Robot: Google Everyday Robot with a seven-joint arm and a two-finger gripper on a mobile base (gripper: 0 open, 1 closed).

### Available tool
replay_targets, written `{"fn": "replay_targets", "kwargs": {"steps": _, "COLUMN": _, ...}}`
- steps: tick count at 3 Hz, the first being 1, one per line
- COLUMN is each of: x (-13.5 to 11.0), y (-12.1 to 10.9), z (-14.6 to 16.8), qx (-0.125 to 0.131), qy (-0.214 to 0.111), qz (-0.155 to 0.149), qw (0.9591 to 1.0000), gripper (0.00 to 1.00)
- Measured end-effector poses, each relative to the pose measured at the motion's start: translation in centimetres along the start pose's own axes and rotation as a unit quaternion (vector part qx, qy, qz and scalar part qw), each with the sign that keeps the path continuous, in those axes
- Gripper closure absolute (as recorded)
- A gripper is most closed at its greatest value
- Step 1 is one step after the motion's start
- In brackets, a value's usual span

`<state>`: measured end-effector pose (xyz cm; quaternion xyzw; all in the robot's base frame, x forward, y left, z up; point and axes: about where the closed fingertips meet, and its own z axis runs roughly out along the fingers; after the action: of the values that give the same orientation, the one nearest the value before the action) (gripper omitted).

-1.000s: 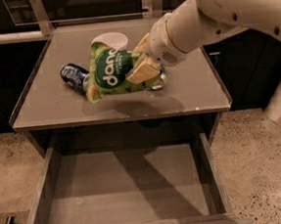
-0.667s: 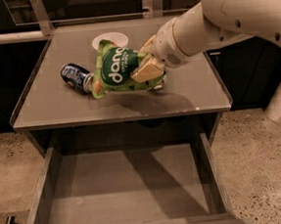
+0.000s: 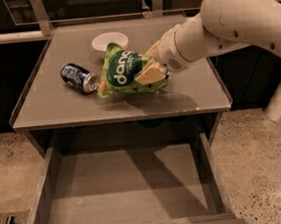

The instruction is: Pick green rice chip bag from top drawer and place on counter

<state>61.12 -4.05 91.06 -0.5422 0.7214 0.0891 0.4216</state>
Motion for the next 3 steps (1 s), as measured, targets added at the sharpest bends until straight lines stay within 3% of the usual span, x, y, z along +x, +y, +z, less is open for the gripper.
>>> {"fn": "replay_targets", "kwargs": {"steps": 3, "x": -0.01, "y": 0.0, "z": 0.0, "qx": 0.0, "qy": 0.0, "qz": 0.0, "qw": 1.0, "gripper": 0.13}}
